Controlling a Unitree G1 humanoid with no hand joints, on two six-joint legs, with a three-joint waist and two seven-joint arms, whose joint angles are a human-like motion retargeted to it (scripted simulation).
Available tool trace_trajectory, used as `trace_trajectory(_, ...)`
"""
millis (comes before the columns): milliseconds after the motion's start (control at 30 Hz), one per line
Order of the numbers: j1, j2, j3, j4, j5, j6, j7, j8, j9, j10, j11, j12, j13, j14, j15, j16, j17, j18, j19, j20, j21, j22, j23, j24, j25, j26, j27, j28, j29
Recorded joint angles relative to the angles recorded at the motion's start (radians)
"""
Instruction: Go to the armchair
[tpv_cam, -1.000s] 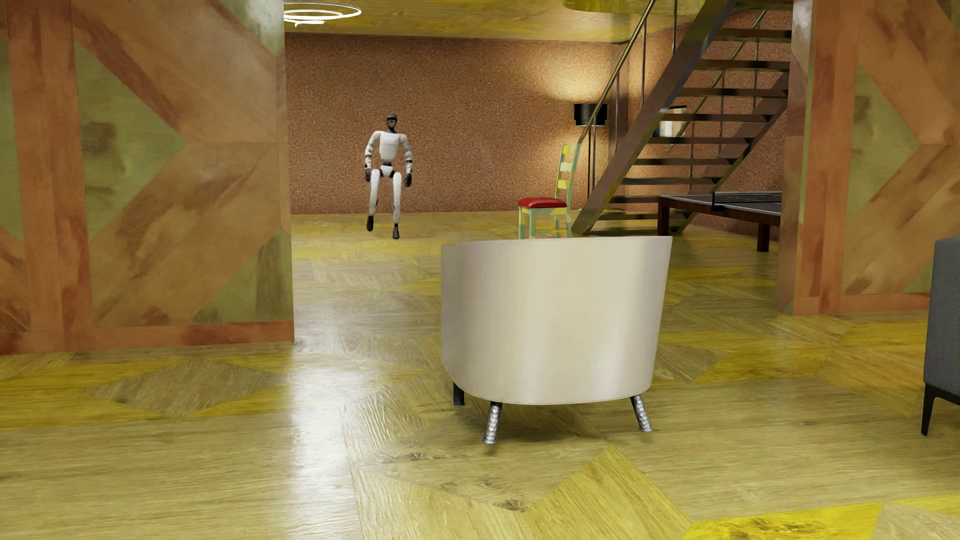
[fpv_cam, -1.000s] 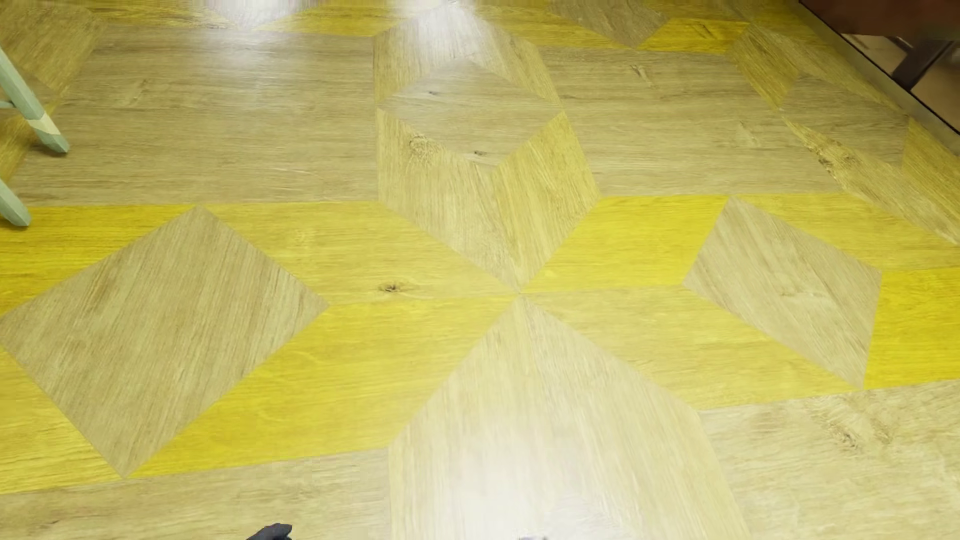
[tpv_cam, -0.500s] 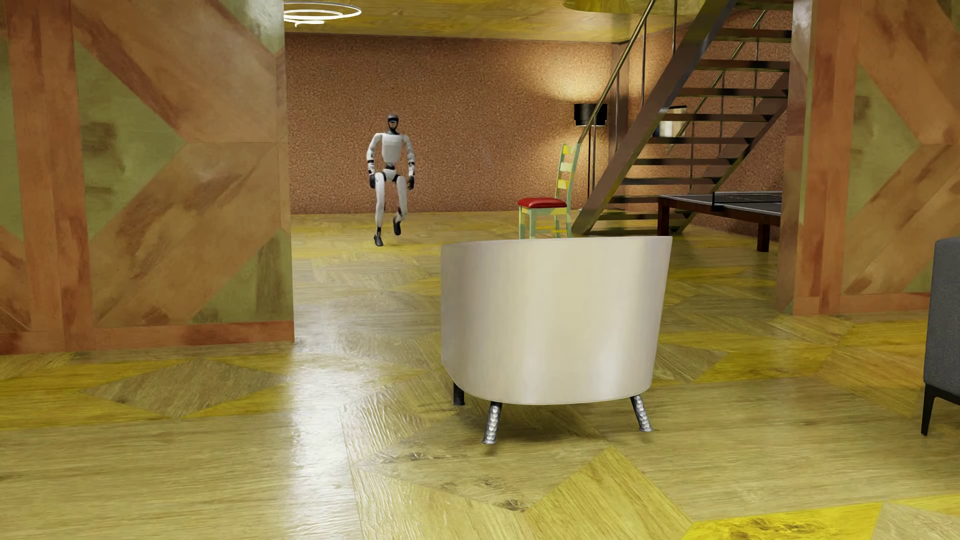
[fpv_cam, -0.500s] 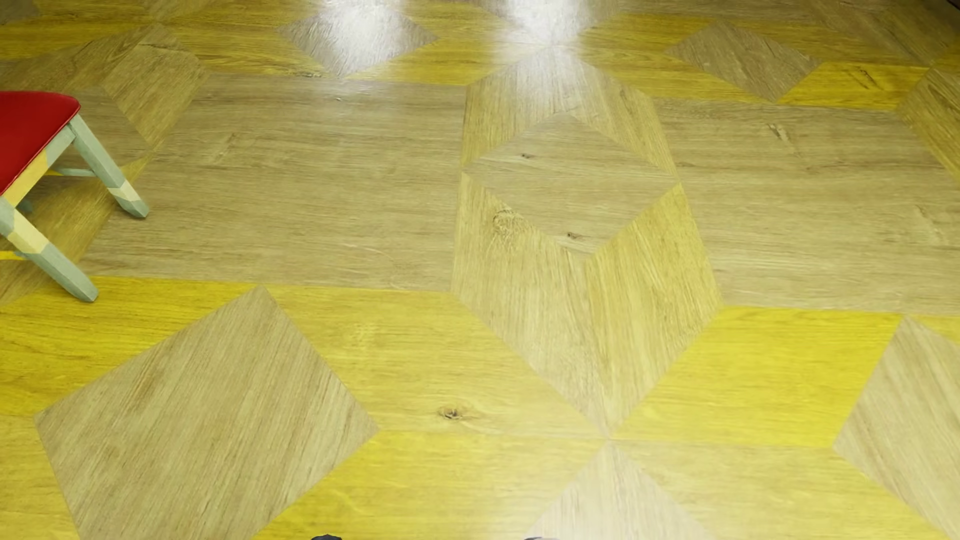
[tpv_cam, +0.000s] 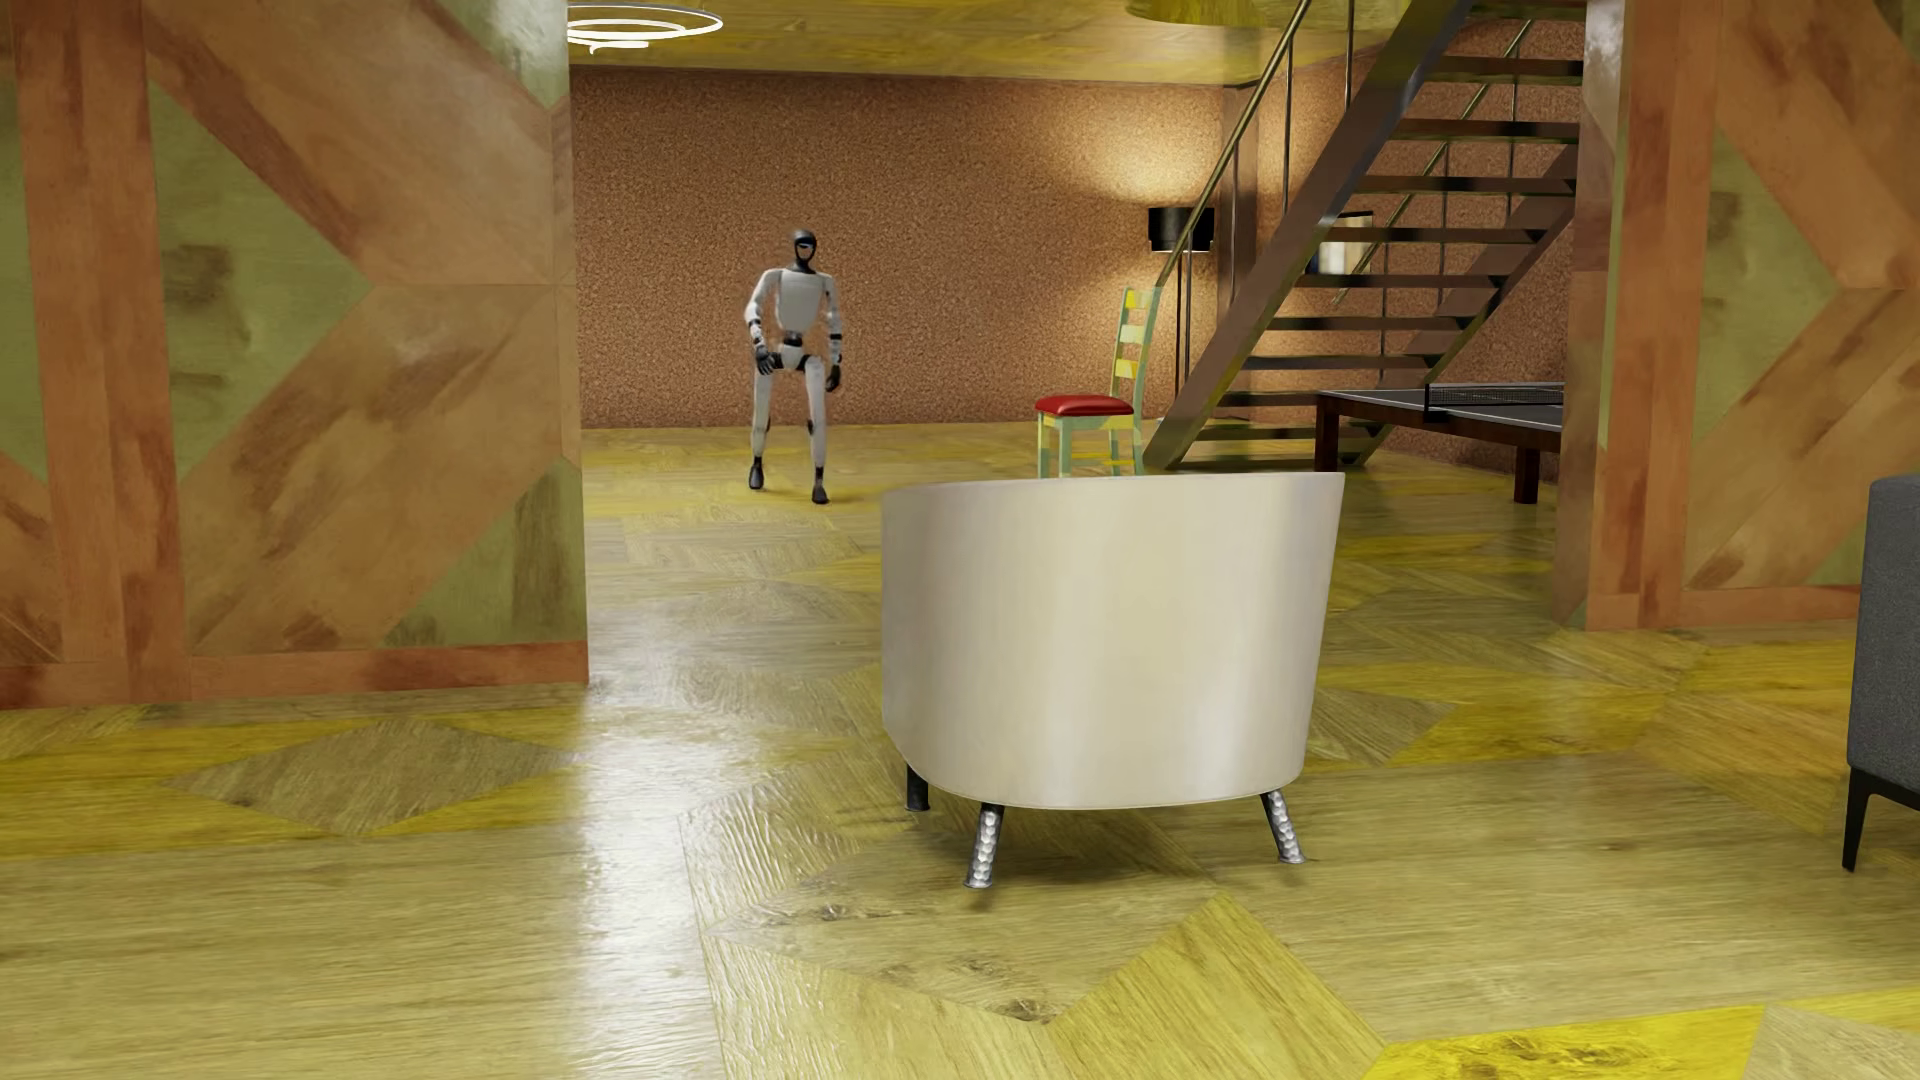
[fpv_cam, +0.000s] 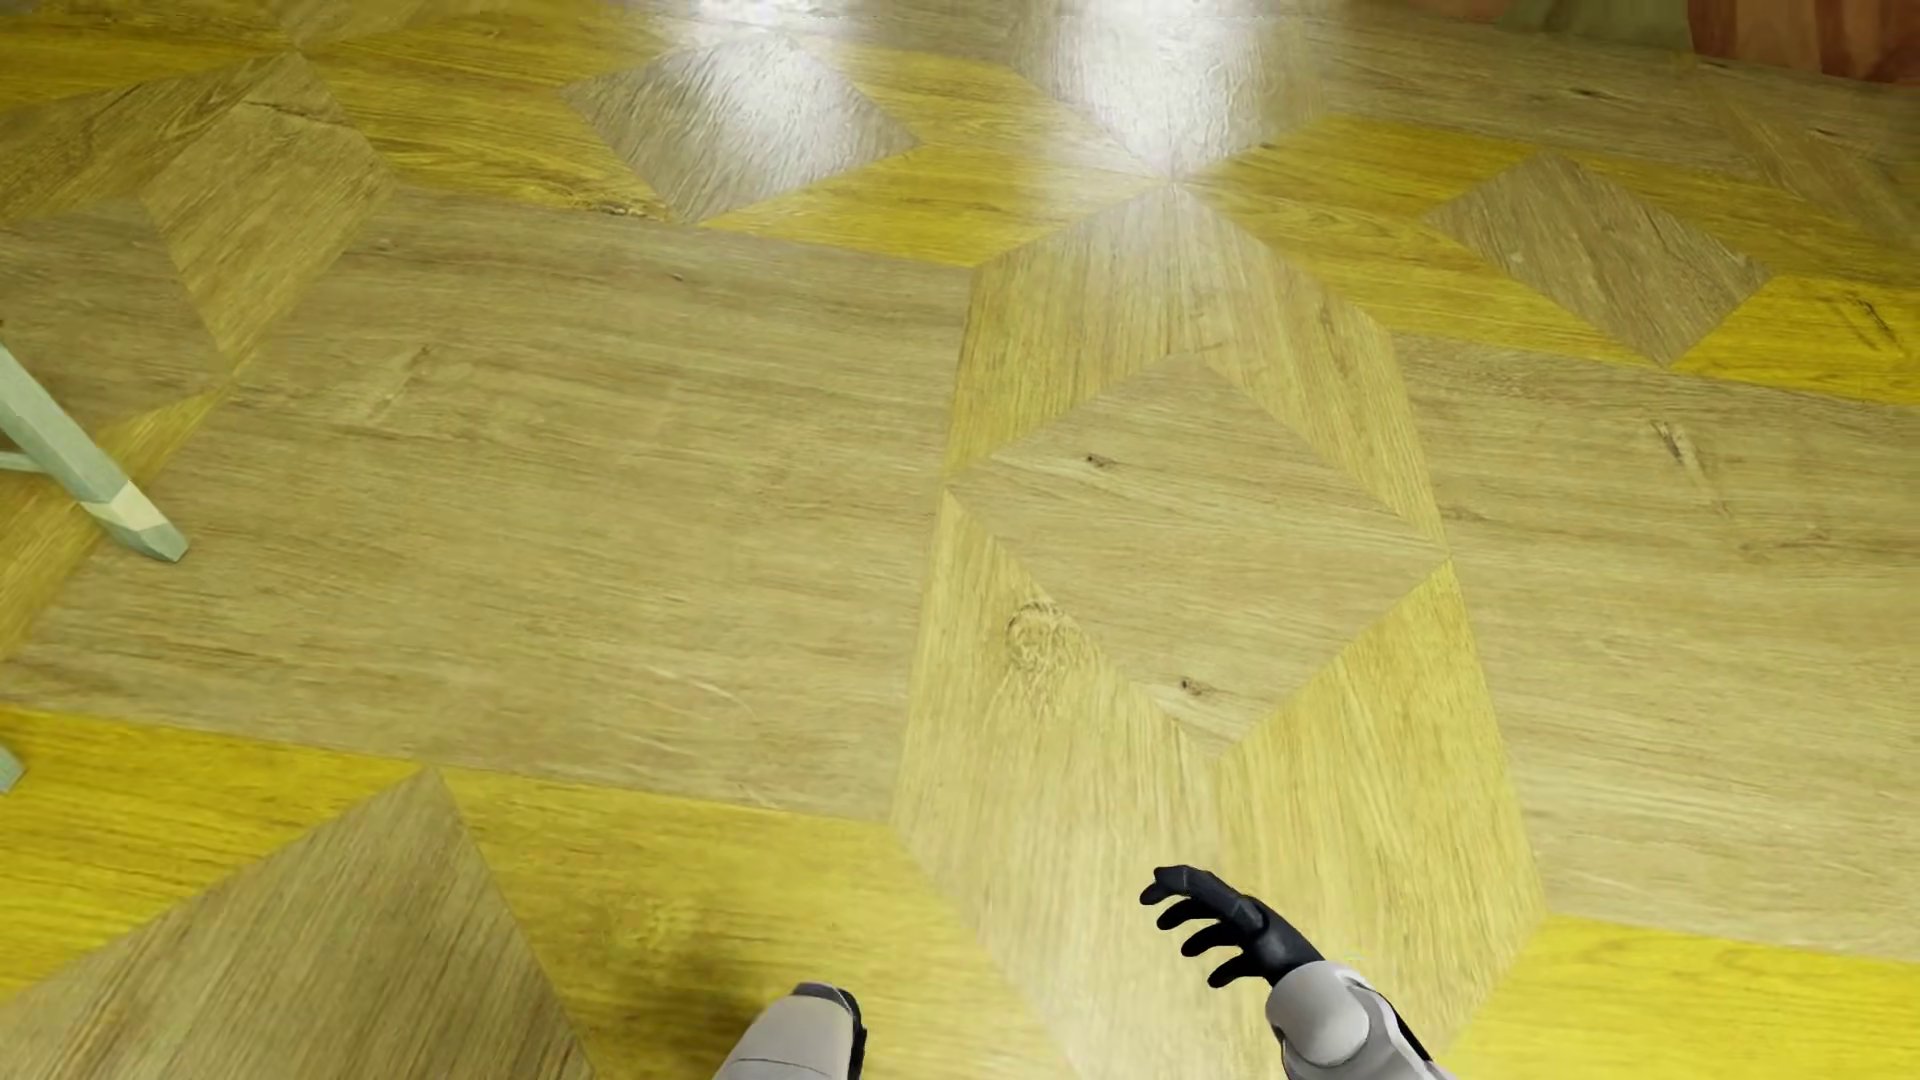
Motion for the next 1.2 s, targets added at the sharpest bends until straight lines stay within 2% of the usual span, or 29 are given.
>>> trace_trajectory(33, 0.002, -0.009, -0.006, -0.002, -0.021, -0.009, 0.000, 0.000, 0.000, 0.086, 0.067, -0.008, 0.049, 0.019, 0.141, -0.007, 0.017, 0.000, 0.000, 0.022, 0.035, -0.008, 0.031, 0.000, 0.000, 0.000, 0.000, 0.000, 0.000)
trace_trajectory(67, 0.024, -0.064, -0.028, -0.022, -0.037, -0.015, 0.000, 0.000, 0.001, 0.137, 0.204, -0.025, 0.096, -0.010, 0.298, -0.010, 0.030, 0.000, 0.000, 0.040, 0.082, -0.018, 0.071, 0.000, 0.000, 0.000, 0.000, 0.000, 0.000)
trace_trajectory(133, 0.184, -0.258, -0.079, -0.084, -0.075, -0.042, 0.000, 0.000, 0.032, 0.113, 0.602, -0.053, 0.177, -0.086, 0.530, 0.010, 0.029, 0.000, 0.000, 0.068, 0.196, -0.111, 0.099, 0.000, 0.000, 0.000, 0.000, 0.000, 0.000)
trace_trajectory(167, 0.249, -0.357, -0.125, -0.105, -0.071, -0.046, 0.000, 0.000, 0.040, 0.086, 0.784, -0.076, 0.204, -0.105, 0.529, 0.024, 0.031, 0.000, 0.000, 0.098, 0.231, -0.148, 0.108, 0.000, 0.000, 0.000, 0.000, 0.000, 0.000)
trace_trajectory(200, 0.314, -0.443, -0.186, -0.112, -0.053, -0.038, 0.000, 0.000, 0.044, 0.054, 0.890, -0.101, 0.236, -0.117, 0.472, 0.038, 0.031, 0.000, 0.000, 0.129, 0.244, -0.173, 0.106, 0.000, 0.000, 0.000, 0.000, 0.000, 0.000)
trace_trajectory(267, 0.459, -0.582, -0.309, -0.110, -0.029, -0.023, 0.000, 0.000, 0.057, -0.006, 0.898, -0.160, 0.308, -0.130, 0.387, 0.066, 0.016, 0.000, 0.000, 0.171, 0.241, -0.201, 0.073, 0.000, 0.000, 0.000, 0.000, 0.000, 0.000)
trace_trajectory(300, 0.523, -0.635, -0.361, -0.108, -0.022, -0.018, 0.000, 0.000, 0.062, -0.026, 0.815, -0.192, 0.344, -0.141, 0.377, 0.078, 0.008, 0.000, 0.000, 0.190, 0.230, -0.210, 0.056, 0.000, 0.000, 0.000, 0.000, 0.000, 0.000)
trace_trajectory(333, 0.577, -0.678, -0.399, -0.108, -0.017, -0.016, 0.000, 0.000, 0.064, -0.039, 0.680, -0.225, 0.374, -0.161, 0.414, 0.090, 0.004, 0.000, 0.000, 0.209, 0.223, -0.223, 0.043, 0.000, 0.000, 0.000, 0.000, 0.000, 0.000)
trace_trajectory(400, 0.670, -0.706, -0.429, -0.111, -0.002, -0.014, 0.000, 0.000, 0.063, -0.054, 0.308, -0.289, 0.409, -0.225, 0.544, 0.105, 0.014, 0.000, 0.000, 0.251, 0.226, -0.245, 0.060, 0.000, 0.000, 0.000, 0.000, 0.000, 0.000)
trace_trajectory(433, 0.716, -0.691, -0.425, -0.120, 0.007, -0.017, 0.000, 0.000, 0.056, -0.065, 0.106, -0.313, 0.410, -0.257, 0.497, 0.107, 0.024, 0.000, 0.000, 0.269, 0.239, -0.257, 0.087, 0.000, 0.000, 0.000, 0.000, 0.000, 0.000)
trace_trajectory(467, 0.759, -0.673, -0.427, -0.127, 0.014, -0.018, 0.000, 0.000, 0.036, -0.074, 0.027, -0.319, 0.408, -0.283, 0.270, 0.103, 0.034, 0.000, 0.000, 0.295, 0.238, -0.279, 0.114, 0.000, 0.000, 0.000, 0.000, 0.000, 0.000)
trace_trajectory(500, 0.796, -0.637, -0.430, -0.131, 0.016, -0.021, 0.000, 0.000, 0.026, -0.078, -0.214, -0.317, 0.404, -0.296, 0.179, 0.097, 0.041, 0.000, 0.000, 0.318, 0.249, -0.309, 0.122, 0.000, 0.000, 0.000, 0.000, 0.000, 0.000)
trace_trajectory(533, 0.824, -0.614, -0.442, -0.125, 0.013, -0.024, 0.000, 0.000, 0.023, -0.069, -0.329, -0.304, 0.404, -0.301, 0.195, 0.091, 0.045, 0.000, 0.000, 0.326, 0.257, -0.342, 0.122, 0.000, 0.000, 0.000, 0.000, 0.000, 0.000)
trace_trajectory(567, 0.814, -0.659, -0.441, -0.111, 0.029, -0.016, 0.000, 0.000, 0.013, -0.040, -0.123, -0.288, 0.399, -0.289, 0.143, 0.085, 0.044, 0.000, 0.000, 0.333, 0.251, -0.375, 0.103, 0.000, 0.000, 0.000, 0.000, 0.000, 0.000)
trace_trajectory(600, 0.812, -0.691, -0.443, -0.090, 0.050, -0.007, 0.000, 0.000, 0.005, -0.005, -0.061, -0.261, 0.389, -0.245, 0.223, 0.080, 0.038, 0.000, 0.000, 0.326, 0.249, -0.397, 0.080, 0.000, 0.000, 0.000, 0.000, 0.000, 0.000)
trace_trajectory(633, 0.814, -0.703, -0.443, -0.063, 0.073, 0.009, 0.000, 0.000, 0.009, 0.046, -0.025, -0.221, 0.374, -0.157, 0.402, 0.067, 0.034, 0.000, 0.000, 0.314, 0.245, -0.392, 0.071, 0.000, 0.000, 0.000, 0.000, 0.000, 0.000)
trace_trajectory(667, 0.770, -0.706, -0.427, -0.041, 0.090, 0.025, 0.000, 0.000, 0.010, 0.152, 0.036, -0.182, 0.347, -0.037, 0.479, 0.050, 0.031, 0.000, 0.000, 0.292, 0.231, -0.359, 0.071, 0.000, 0.000, 0.000, 0.000, 0.000, 0.000)
trace_trajectory(733, 0.580, -0.628, -0.396, 0.002, 0.119, 0.039, 0.000, 0.000, 0.008, 0.506, 0.078, -0.121, 0.283, 0.151, 0.406, 0.020, 0.013, 0.000, 0.000, 0.198, 0.192, -0.237, 0.071, 0.000, 0.000, 0.000, 0.000, 0.000, 0.000)
trace_trajectory(767, 0.480, -0.566, -0.363, 0.020, 0.130, 0.047, 0.000, 0.000, 0.009, 0.674, 0.064, -0.113, 0.248, 0.112, 0.341, 0.010, 0.001, 0.000, 0.000, 0.136, 0.162, -0.169, 0.064, 0.000, 0.000, 0.000, 0.000, 0.000, 0.000)
trace_trajectory(800, 0.392, -0.506, -0.317, 0.027, 0.134, 0.044, 0.000, 0.000, 0.012, 0.810, 0.050, -0.102, 0.214, -0.028, 0.280, 0.003, -0.008, 0.000, 0.000, 0.092, 0.127, -0.119, 0.063, 0.000, 0.000, 0.000, 0.000, 0.000, 0.000)
trace_trajectory(833, 0.316, -0.438, -0.264, 0.021, 0.128, 0.033, 0.000, 0.000, 0.013, 0.876, 0.032, -0.077, 0.182, -0.139, 0.213, 0.001, -0.019, 0.000, 0.000, 0.067, 0.095, -0.086, 0.071, 0.000, 0.000, 0.000, 0.000, 0.000, 0.000)
trace_trajectory(867, 0.238, -0.366, -0.210, 0.018, 0.122, 0.022, 0.000, 0.000, 0.012, 0.892, 0.005, -0.046, 0.151, -0.185, 0.139, 0.003, -0.031, 0.000, 0.000, 0.067, 0.062, -0.064, 0.072, 0.000, 0.000, 0.000, 0.000, 0.000, 0.000)
trace_trajectory(933, 0.120, -0.241, -0.104, 0.003, 0.095, -0.001, 0.000, 0.000, 0.011, 0.761, -0.030, 0.025, 0.107, -0.155, 0.011, 0.016, -0.069, 0.000, 0.000, 0.098, -0.001, -0.061, 0.035, 0.000, 0.000, 0.000, 0.000, 0.000, 0.000)
trace_trajectory(1000, 0.039, -0.146, -0.043, -0.011, 0.070, -0.017, 0.000, 0.000, 0.007, 0.476, -0.042, 0.083, 0.064, -0.076, -0.085, 0.035, -0.112, 0.000, 0.000, 0.112, -0.045, -0.088, -0.028, 0.000, 0.000, 0.000, 0.000, 0.000, 0.000)
trace_trajectory(1067, 0.020, -0.089, -0.034, -0.031, 0.062, -0.024, 0.000, 0.000, -0.012, 0.078, -0.037, 0.109, 0.025, -0.036, -0.149, 0.042, -0.137, 0.000, 0.000, 0.096, -0.089, -0.087, -0.076, 0.000, 0.000, 0.000, 0.000, 0.000, 0.000)
trace_trajectory(1100, 0.042, -0.066, -0.033, -0.038, 0.056, -0.024, 0.000, 0.000, -0.022, -0.038, -0.032, 0.113, 0.013, 0.023, -0.161, 0.042, -0.138, 0.000, 0.000, 0.084, -0.108, -0.076, -0.088, 0.000, 0.000, 0.000, 0.000, 0.000, 0.000)
trace_trajectory(1133, 0.076, -0.044, -0.027, -0.034, 0.044, -0.023, 0.000, 0.000, -0.028, -0.402, -0.033, 0.115, 0.008, 0.120, -0.147, 0.039, -0.134, 0.000, 0.000, 0.067, -0.119, -0.060, -0.091, 0.000, 0.000, 0.000, 0.000, 0.000, 0.000)
trace_trajectory(1167, 0.056, -0.019, -0.027, -0.030, 0.038, -0.019, 0.000, 0.000, -0.026, -0.458, -0.035, 0.110, 0.012, 0.108, -0.107, 0.033, -0.123, 0.000, 0.000, 0.050, -0.125, -0.038, -0.089, 0.000, 0.000, 0.000, 0.000, 0.000, 0.000)
trace_trajectory(1200, 0.018, -0.006, -0.035, -0.054, 0.021, -0.026, 0.000, 0.000, -0.030, -0.089, -0.016, 0.098, 0.033, 0.002, -0.045, 0.029, -0.105, 0.000, 0.000, 0.032, -0.132, -0.017, -0.081, 0.000, 0.000, 0.000, 0.000, 0.000, 0.000)
